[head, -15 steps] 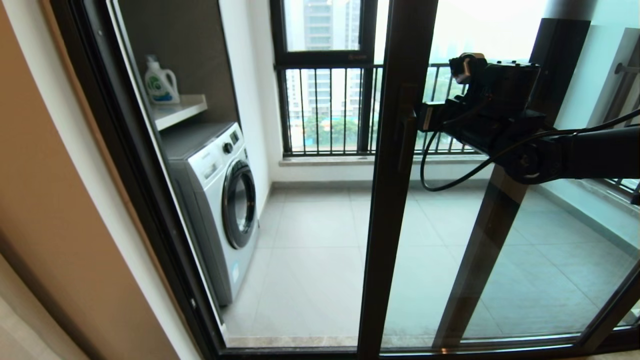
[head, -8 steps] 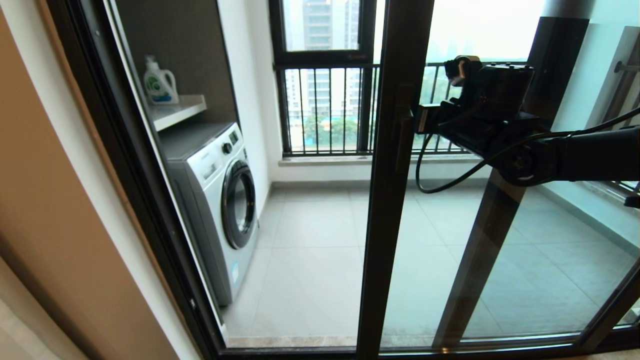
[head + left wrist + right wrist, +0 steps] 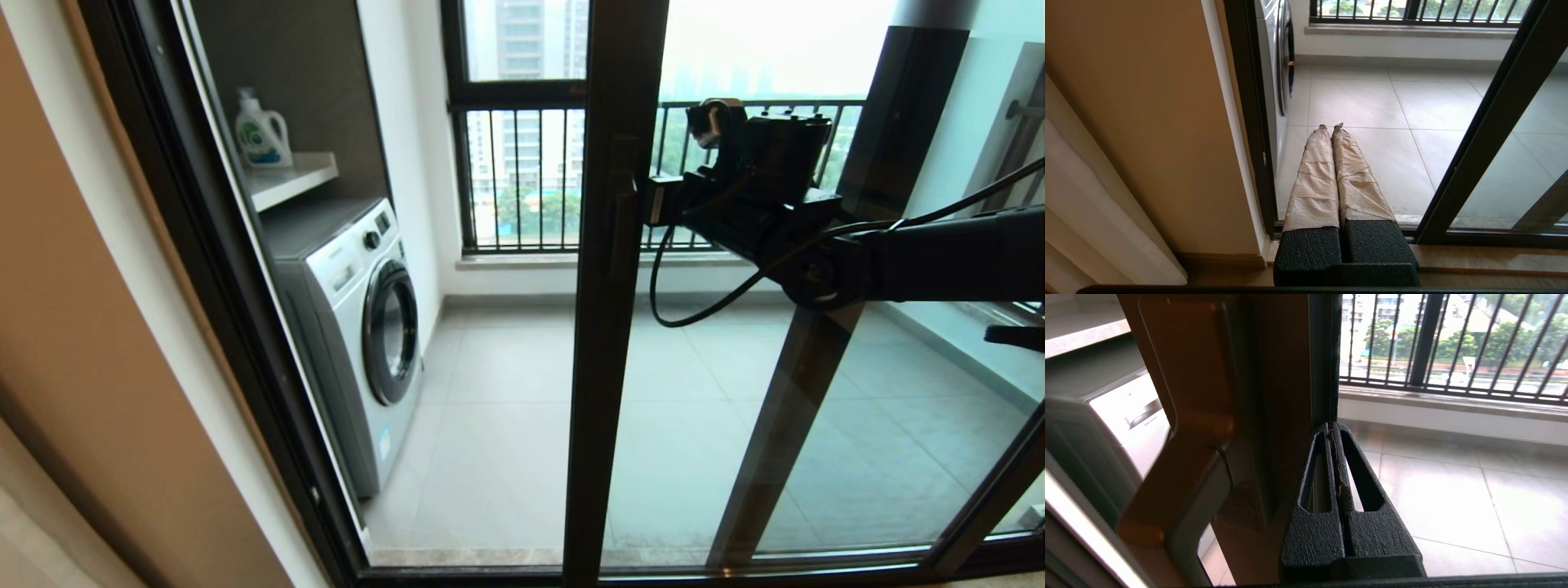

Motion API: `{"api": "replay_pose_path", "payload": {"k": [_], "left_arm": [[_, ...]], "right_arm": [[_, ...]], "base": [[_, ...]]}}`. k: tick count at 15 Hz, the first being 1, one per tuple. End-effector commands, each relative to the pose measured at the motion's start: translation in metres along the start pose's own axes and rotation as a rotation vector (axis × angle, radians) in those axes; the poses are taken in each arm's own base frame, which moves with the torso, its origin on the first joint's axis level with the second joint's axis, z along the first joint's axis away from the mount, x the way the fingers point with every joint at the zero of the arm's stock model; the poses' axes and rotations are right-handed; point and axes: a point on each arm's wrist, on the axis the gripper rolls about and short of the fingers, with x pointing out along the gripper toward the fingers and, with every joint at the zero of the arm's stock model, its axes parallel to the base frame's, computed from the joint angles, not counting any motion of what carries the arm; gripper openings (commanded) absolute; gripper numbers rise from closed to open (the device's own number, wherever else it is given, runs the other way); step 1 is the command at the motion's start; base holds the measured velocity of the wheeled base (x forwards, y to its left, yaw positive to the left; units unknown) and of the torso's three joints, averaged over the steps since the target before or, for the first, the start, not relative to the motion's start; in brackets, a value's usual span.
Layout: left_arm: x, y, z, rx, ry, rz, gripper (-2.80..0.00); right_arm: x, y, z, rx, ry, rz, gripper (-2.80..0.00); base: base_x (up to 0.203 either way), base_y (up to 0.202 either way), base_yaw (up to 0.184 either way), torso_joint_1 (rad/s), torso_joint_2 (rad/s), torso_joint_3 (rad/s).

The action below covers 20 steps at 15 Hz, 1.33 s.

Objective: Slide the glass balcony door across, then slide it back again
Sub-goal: Close the slid door

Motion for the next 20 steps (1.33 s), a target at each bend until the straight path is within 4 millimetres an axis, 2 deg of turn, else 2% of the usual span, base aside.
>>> {"api": "replay_pose_path", "payload": {"k": [1,4,7,10,16,20], "left_arm": [[0.0,0.0,0.0,0.0,0.0,0.001,-2.8],[0.0,0.0,0.0,0.0,0.001,0.001,-2.8],[0.0,0.0,0.0,0.0,0.0,0.001,-2.8],[0.0,0.0,0.0,0.0,0.001,0.001,-2.8],[0.0,0.0,0.0,0.0,0.0,0.001,-2.8],[0.0,0.0,0.0,0.0,0.0,0.001,-2.8]], "right_arm": [[0.002,0.01,-0.003,0.001,0.002,0.014,-2.8],[0.004,0.031,-0.003,0.003,-0.006,0.023,-2.8],[0.012,0.053,0.006,0.013,-0.061,0.019,-2.8],[0.01,0.075,0.008,0.018,-0.068,0.053,-2.8],[0.011,0.113,0.002,0.025,-0.067,0.113,-2.8],[0.018,0.125,0.001,0.033,-0.093,0.105,-2.8]], "base": [[0.0,0.0,0.0,0.0,0.0,0.0],[0.0,0.0,0.0,0.0,0.0,0.0],[0.0,0.0,0.0,0.0,0.0,0.0],[0.0,0.0,0.0,0.0,0.0,0.0],[0.0,0.0,0.0,0.0,0.0,0.0],[0.0,0.0,0.0,0.0,0.0,0.0]]}}
